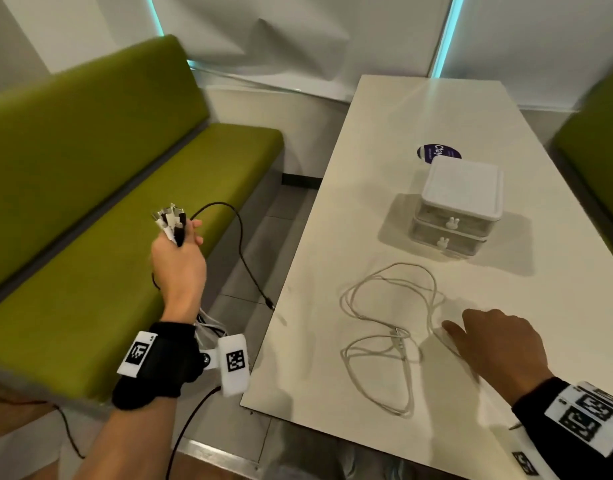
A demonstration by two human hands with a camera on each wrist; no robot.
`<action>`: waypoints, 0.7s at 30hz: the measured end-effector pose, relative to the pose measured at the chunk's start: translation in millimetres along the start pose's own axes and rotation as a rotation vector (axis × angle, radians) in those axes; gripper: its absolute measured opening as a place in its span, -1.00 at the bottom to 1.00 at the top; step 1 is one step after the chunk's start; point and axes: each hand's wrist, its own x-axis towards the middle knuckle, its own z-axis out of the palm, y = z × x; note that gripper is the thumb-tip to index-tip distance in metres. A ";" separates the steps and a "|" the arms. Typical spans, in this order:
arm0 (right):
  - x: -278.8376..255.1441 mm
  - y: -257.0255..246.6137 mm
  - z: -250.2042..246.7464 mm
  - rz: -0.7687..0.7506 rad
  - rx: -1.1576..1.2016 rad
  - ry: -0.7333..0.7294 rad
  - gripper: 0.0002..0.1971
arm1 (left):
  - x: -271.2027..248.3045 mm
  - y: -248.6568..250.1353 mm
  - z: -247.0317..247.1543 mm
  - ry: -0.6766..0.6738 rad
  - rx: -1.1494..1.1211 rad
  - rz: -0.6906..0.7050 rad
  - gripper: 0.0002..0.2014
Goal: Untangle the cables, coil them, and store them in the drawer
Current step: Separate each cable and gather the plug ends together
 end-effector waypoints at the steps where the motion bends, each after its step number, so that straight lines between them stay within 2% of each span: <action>1: -1.2 -1.8 1.0 0.002 0.019 -0.003 -0.55 | 0.2 -1.1 -0.8 -0.006 0.052 -0.008 -0.81; 6: -5.3 -19.9 -3.1 -0.001 0.120 0.045 -0.43 | -0.3 -21.5 -5.0 -0.115 0.236 -0.054 -0.75; 9: -8.5 -30.2 -12.1 -0.013 0.255 0.005 -0.40 | -8.5 -26.1 -7.2 -0.224 0.189 -0.043 -0.78; 11: -9.8 -35.0 -16.0 -0.048 0.394 -0.002 -0.51 | -16.3 -22.7 -6.2 -0.309 0.104 -0.036 -0.79; 16: -14.8 -36.5 -30.8 -0.149 0.699 -0.072 -0.95 | -48.0 2.4 8.5 -0.508 0.028 -0.001 -0.70; 21: -17.9 -31.2 -37.9 -0.292 0.848 0.058 -0.84 | -99.2 31.4 46.6 -0.707 -0.067 0.038 -0.65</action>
